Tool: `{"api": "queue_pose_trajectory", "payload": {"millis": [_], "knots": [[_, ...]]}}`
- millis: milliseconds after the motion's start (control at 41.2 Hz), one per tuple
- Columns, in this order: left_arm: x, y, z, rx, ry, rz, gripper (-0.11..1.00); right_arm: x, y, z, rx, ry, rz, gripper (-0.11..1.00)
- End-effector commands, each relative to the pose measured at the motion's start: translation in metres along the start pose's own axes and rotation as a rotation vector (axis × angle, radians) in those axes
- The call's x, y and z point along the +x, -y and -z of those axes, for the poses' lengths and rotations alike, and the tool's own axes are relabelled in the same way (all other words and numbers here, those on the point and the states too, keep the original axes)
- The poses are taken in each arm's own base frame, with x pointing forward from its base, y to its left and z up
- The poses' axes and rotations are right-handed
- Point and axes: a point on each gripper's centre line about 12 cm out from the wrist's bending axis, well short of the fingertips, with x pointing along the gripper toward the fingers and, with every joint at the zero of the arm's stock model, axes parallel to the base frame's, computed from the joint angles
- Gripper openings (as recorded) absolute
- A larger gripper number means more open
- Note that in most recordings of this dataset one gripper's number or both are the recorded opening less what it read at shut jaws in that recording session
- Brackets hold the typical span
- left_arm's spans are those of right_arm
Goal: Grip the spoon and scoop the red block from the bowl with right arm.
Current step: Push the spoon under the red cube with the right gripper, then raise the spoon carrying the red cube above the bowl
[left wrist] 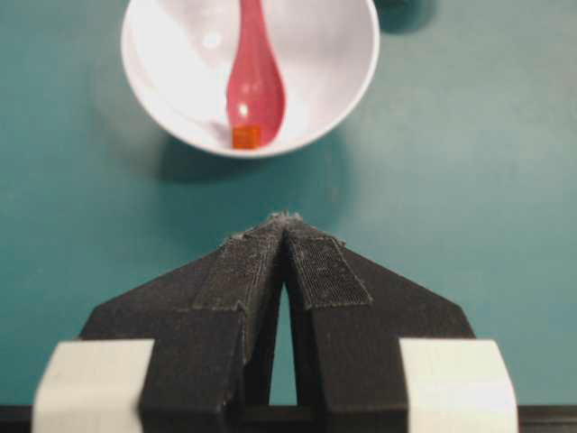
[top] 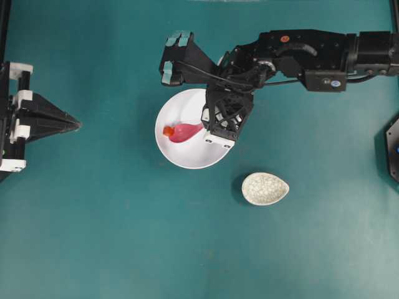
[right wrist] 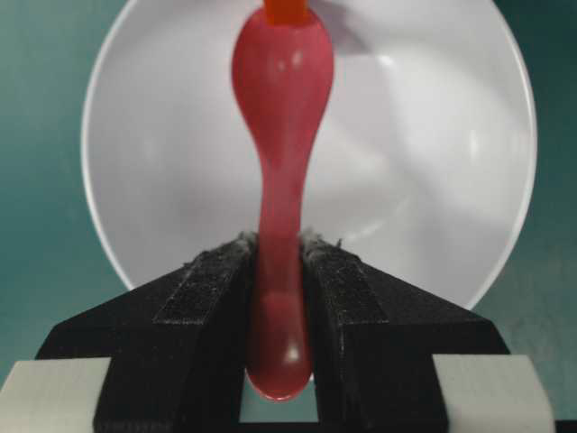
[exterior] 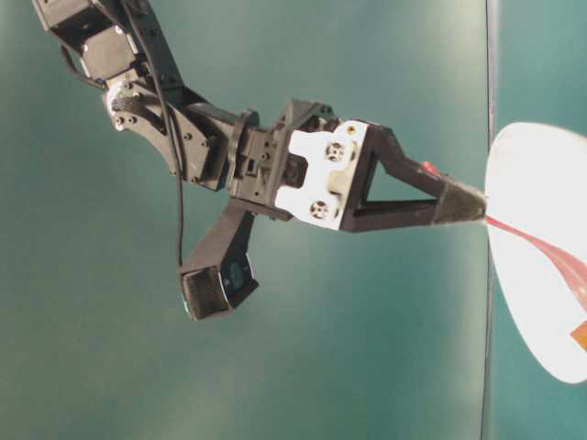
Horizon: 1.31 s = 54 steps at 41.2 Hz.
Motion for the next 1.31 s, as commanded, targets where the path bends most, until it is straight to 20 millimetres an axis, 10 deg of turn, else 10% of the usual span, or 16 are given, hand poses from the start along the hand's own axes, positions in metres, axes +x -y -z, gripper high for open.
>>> {"api": "queue_pose_trajectory", "payload": {"millis": [0,1288], "knots": [[-0.001,-0.001,-0.014,-0.001,0.040,-0.002,0.00,-0.022,-0.005,-0.007,-0.005,0.068,-0.009,0.24],[-0.002,-0.001,-0.014,-0.005,0.041,-0.002,0.00,-0.036,-0.016,0.040,0.012,0.301,-0.003,0.24]]}}
